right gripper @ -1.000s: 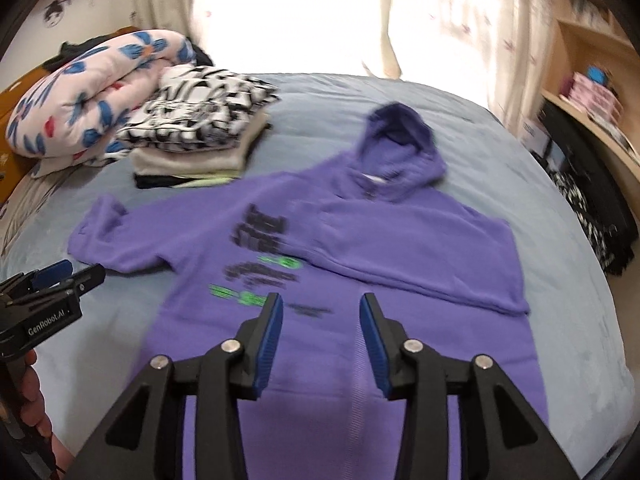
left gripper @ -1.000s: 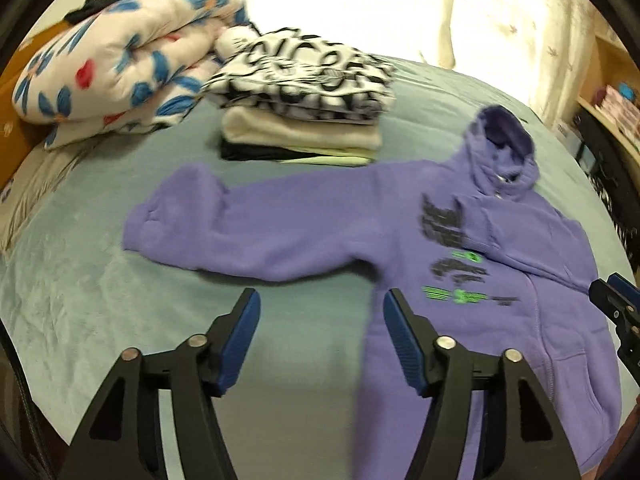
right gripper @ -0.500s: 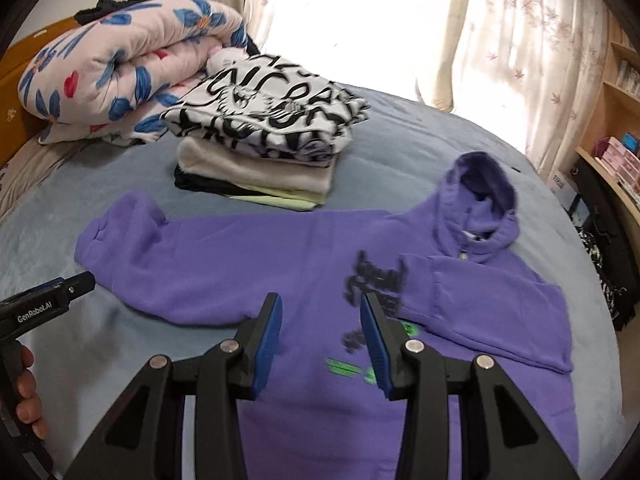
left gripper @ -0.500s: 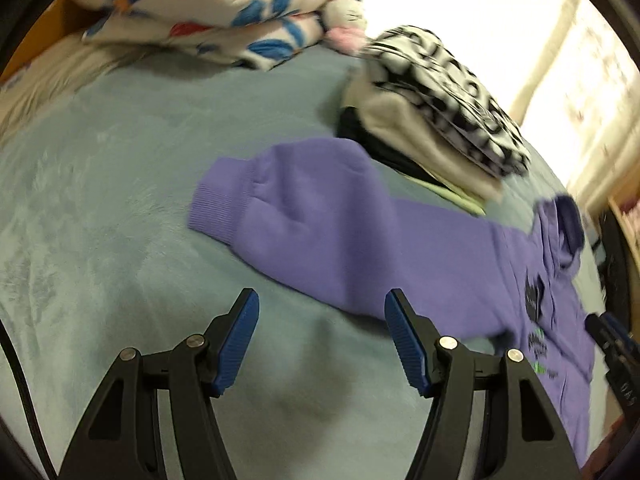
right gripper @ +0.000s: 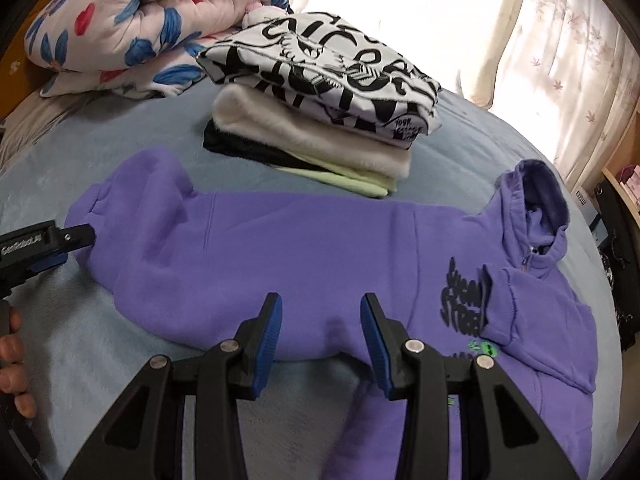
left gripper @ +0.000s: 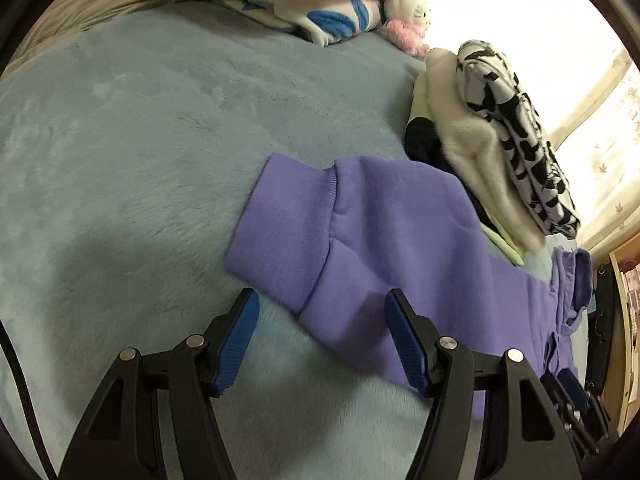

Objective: Fold large clothes
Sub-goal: 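Grasp the other sleeve cuff with the left tool, then carry the held sleeve across the hoodie chest with the left tool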

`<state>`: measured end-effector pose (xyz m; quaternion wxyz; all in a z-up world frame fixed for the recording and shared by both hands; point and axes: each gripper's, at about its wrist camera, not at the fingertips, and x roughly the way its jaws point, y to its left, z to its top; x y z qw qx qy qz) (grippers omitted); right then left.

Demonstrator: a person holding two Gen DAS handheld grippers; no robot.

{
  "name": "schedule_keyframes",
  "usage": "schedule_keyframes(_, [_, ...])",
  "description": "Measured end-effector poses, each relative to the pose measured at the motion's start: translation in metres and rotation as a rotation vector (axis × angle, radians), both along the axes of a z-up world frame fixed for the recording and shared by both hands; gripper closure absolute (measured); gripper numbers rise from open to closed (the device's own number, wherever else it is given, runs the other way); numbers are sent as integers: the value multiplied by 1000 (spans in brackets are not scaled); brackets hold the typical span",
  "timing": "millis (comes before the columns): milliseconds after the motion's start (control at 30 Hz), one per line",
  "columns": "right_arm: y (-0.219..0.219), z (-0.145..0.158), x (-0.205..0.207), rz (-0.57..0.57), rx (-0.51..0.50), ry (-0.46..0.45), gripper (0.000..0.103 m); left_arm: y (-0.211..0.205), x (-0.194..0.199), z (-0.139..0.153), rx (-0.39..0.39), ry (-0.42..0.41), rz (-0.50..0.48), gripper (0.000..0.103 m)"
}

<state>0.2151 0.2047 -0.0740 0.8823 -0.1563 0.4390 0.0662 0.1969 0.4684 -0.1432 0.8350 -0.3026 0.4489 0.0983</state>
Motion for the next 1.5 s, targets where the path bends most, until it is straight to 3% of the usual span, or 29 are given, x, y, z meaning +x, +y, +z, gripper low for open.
schedule_keyframes(233, [-12,-7,5,-20,35,24,62,-1,26,-4,27,14,22,38])
schedule_keyframes(267, [-14,-7,5,-21,43,25,62,-2,25,-4,43,2,26,45])
schedule_keyframes(300, [-18,-6,4,-22,55,24,62,-3,25,-6,66,-3,33,60])
schedule_keyframes(333, [-20,-5,4,-23,62,22,62,-1,22,-7,75,-11,43,63])
schedule_keyframes(500, [-40,-1,2,-44,114,22,62,14,1,-17,-34,-141,91,77])
schedule_keyframes(700, [-68,1,-6,-58,163,18,62,26,-17,-26,-144,-254,143,82])
schedule_keyframes(833, [-90,-1,-10,-74,212,33,62,16,-15,-19,-68,-243,142,82])
schedule_keyframes(933, [-107,0,-12,-87,244,36,62,0,-19,6,57,-242,138,82])
schedule_keyframes(1133, [-157,16,-26,-129,292,2,62,-98,-20,105,286,-378,-7,82])
schedule_keyframes(1233, [-192,28,-36,-164,311,-30,62,-185,-11,145,378,-420,-157,82])
schedule_keyframes(1333, [-235,39,-48,-209,318,-64,62,-263,0,152,367,-419,-292,82])
schedule_keyframes(1433, [-272,40,-56,-252,316,-69,62,-326,9,134,364,-362,-394,75])
schedule_keyframes(1500, [-299,34,-60,-288,326,-42,59,-366,16,108,302,-294,-505,49])
